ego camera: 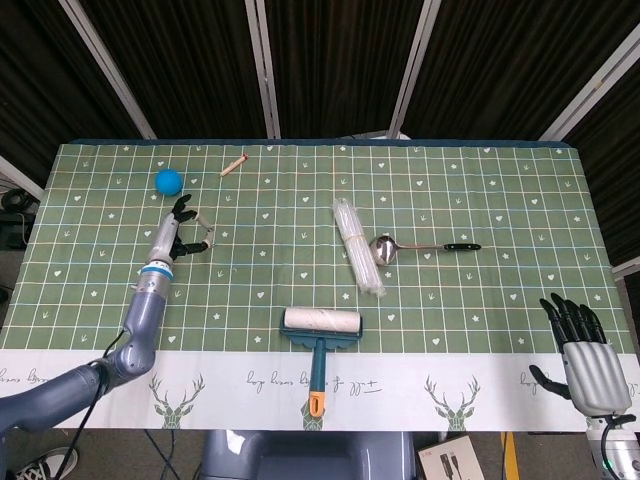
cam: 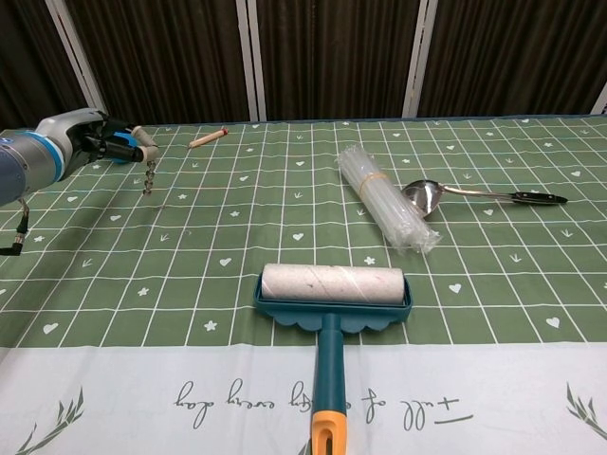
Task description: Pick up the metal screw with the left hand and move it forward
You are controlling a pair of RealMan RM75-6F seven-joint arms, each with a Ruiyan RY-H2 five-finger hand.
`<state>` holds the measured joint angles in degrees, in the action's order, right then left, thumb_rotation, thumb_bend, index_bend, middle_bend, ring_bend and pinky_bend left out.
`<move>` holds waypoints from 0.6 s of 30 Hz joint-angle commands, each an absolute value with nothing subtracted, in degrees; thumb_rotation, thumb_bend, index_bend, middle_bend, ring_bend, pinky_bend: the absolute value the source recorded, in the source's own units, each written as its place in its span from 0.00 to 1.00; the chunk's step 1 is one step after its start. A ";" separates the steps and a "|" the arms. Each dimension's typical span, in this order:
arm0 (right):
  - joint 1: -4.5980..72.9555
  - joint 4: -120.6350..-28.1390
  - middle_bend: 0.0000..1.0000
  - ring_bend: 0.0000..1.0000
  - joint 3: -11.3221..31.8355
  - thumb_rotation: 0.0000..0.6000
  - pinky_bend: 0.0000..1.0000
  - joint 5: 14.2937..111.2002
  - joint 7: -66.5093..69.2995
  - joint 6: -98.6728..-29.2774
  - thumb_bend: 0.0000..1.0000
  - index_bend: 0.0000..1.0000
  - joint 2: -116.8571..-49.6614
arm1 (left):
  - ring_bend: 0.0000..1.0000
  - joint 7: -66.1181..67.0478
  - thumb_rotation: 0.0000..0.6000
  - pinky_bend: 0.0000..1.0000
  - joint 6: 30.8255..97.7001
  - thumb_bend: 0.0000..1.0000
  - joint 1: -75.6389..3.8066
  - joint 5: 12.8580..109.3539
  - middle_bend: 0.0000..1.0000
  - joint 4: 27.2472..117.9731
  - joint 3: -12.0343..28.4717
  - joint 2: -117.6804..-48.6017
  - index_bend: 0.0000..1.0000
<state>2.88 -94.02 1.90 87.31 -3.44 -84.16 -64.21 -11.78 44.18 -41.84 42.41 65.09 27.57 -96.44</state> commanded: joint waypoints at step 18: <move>3.04 -94.45 0.00 0.00 1.64 1.00 0.03 86.49 -3.56 -83.19 0.11 0.00 -63.86 | 0.00 -14.40 1.00 0.00 39.32 0.41 -45.13 43.55 0.00 55.34 27.67 -99.43 0.61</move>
<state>3.03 -94.45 1.65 86.51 -3.55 -83.21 -63.86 -14.14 39.63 -44.95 43.40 55.67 27.73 -99.17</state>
